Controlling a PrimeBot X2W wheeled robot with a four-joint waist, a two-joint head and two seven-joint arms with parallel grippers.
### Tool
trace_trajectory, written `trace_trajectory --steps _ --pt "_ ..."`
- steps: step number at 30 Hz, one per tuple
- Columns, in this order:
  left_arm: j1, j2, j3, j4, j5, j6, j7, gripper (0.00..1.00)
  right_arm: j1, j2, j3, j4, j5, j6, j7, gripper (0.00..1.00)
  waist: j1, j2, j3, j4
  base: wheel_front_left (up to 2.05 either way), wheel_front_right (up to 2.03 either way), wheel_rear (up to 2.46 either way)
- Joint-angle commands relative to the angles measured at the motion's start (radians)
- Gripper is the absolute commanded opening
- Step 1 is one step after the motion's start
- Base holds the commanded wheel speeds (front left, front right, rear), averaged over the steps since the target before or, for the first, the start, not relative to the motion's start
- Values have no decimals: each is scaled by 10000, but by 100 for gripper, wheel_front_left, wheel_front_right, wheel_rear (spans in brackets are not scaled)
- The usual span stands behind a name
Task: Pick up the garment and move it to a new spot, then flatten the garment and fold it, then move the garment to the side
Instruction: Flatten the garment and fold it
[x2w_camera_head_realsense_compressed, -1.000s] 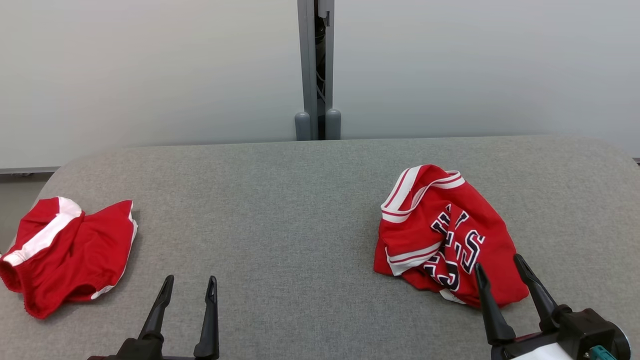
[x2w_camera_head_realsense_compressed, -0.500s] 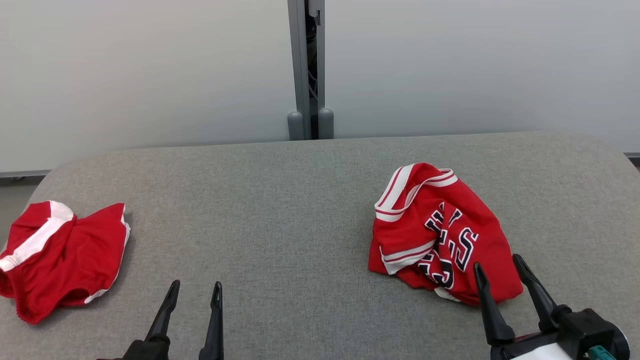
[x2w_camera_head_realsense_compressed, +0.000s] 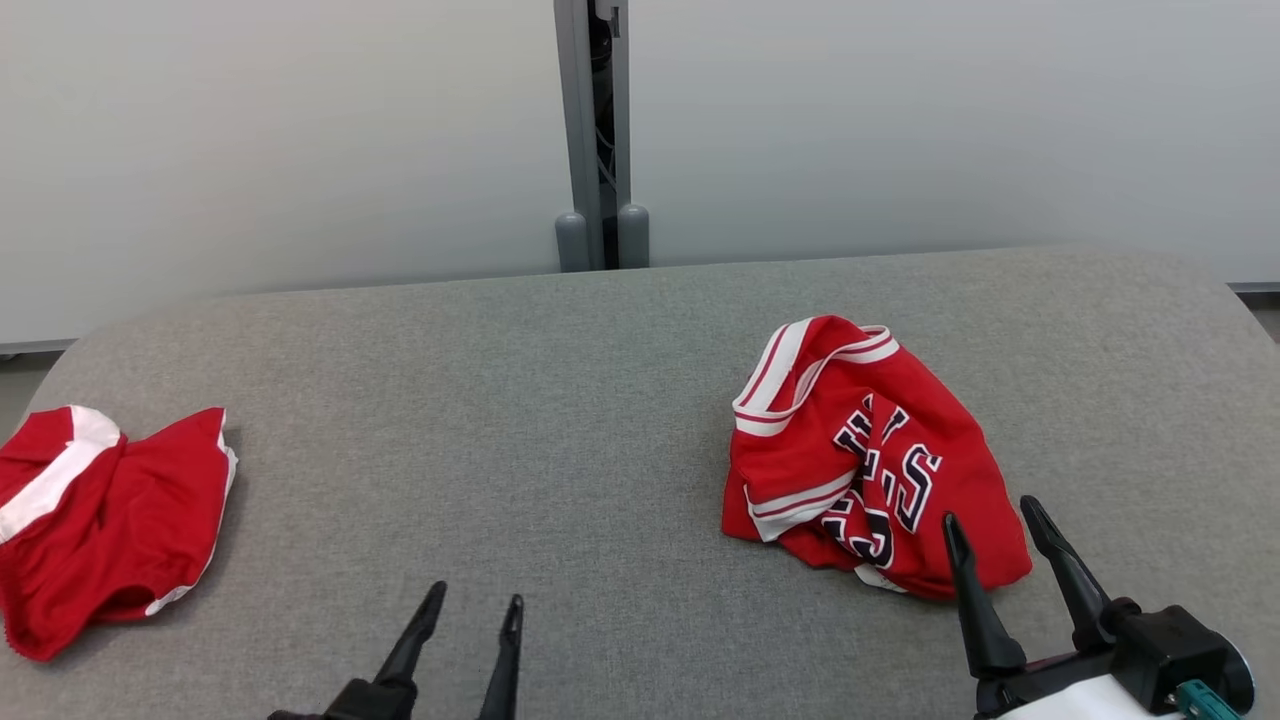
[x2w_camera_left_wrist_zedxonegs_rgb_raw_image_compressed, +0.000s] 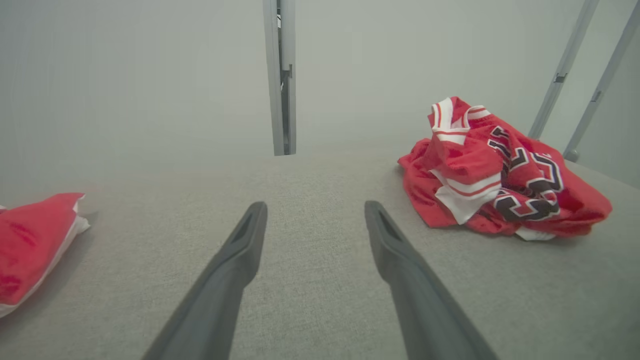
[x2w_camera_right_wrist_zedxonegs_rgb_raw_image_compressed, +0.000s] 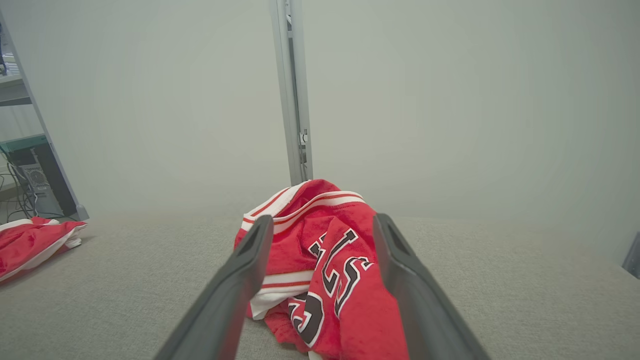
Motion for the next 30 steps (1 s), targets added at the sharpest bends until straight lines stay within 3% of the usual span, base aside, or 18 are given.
trace_trajectory --steps 1,7,11,22,30 --pt "-226 29 -106 103 62 -117 -18 100 -66 -58 -7 0 57 1 -47 100 0 0 61 -107 0 0 0" --pt "-1257 33 -1208 1265 -17 -879 -18 100 -267 -58 58 -24 67 1 -47 100 0 0 393 -779 0 0 0" --pt "-2015 34 -1840 2043 -2 -1118 -18 100 -379 -56 61 -74 -6 1 -47 100 0 0 689 -1200 0 0 0" --pt "-4089 127 -2871 4012 265 -1297 -20 100 -858 -58 295 -257 130 1 -47 100 0 0 1815 -2322 0 0 0" --pt "-4808 195 -2797 4369 202 -1313 -18 100 -1008 -55 346 -322 249 1 -47 100 0 0 2204 -2844 0 0 0"
